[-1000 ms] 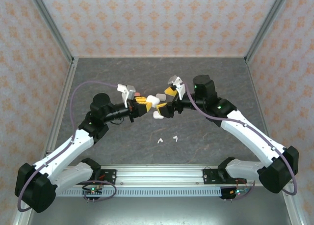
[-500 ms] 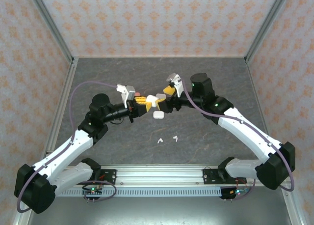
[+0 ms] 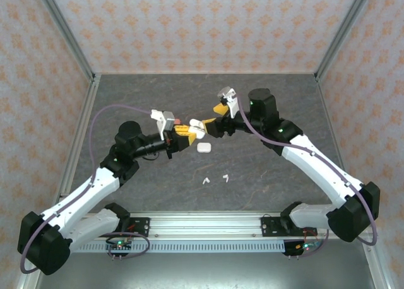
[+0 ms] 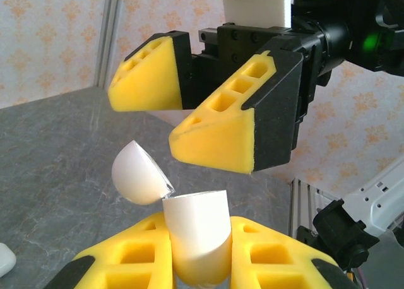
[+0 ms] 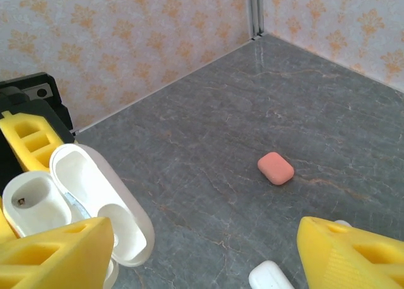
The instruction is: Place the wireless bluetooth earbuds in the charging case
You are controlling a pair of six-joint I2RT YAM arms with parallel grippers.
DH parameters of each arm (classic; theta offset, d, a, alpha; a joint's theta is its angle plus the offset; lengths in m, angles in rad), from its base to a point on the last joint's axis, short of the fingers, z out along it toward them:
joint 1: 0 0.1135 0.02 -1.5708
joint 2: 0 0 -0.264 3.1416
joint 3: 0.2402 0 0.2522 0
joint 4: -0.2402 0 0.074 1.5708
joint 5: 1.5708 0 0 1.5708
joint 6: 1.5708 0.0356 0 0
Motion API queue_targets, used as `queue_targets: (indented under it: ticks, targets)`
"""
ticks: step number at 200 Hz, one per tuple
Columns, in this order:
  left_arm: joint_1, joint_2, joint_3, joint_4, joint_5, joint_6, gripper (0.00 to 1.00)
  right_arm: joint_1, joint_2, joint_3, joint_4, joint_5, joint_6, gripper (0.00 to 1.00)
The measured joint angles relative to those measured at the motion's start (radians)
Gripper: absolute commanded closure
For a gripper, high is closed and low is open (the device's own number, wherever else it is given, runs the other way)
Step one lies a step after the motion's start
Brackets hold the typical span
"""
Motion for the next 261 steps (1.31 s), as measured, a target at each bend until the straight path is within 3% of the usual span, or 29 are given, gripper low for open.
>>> queue_targets:
  ticks: [29,62,113,149,196,261]
  targets:
    - [0.0,-0.012,-0.001,-0.016,-0.016,0.015,0.92,-0.012,-0.019,-0.001,-0.016,0.005,0.013,0.25]
    - [0.0,-0.055,-0.025,-0.055,-0.042,0.055,0.92,-0.023,-0.098,-0.047,-0.044,0.035,0.059,0.34]
    - [0.0,-0.132,-0.032,-0.137,-0.081,0.117,0.93,0.009,-0.119,-0.26,-0.06,0.092,0.213,0.47]
    - [0.0,-0.137,-0.044,-0.153,-0.104,0.135,0.95,0.111,-0.019,-0.375,-0.036,0.146,0.326,0.53]
    - [0.001,-0.137,-0.058,-0.159,-0.121,0.135,0.96,0.217,0.148,-0.389,0.005,0.19,0.413,0.57]
    - [0.003,-0.141,-0.062,-0.16,-0.121,0.135,0.96,0.269,0.317,-0.369,0.008,0.211,0.448,0.61]
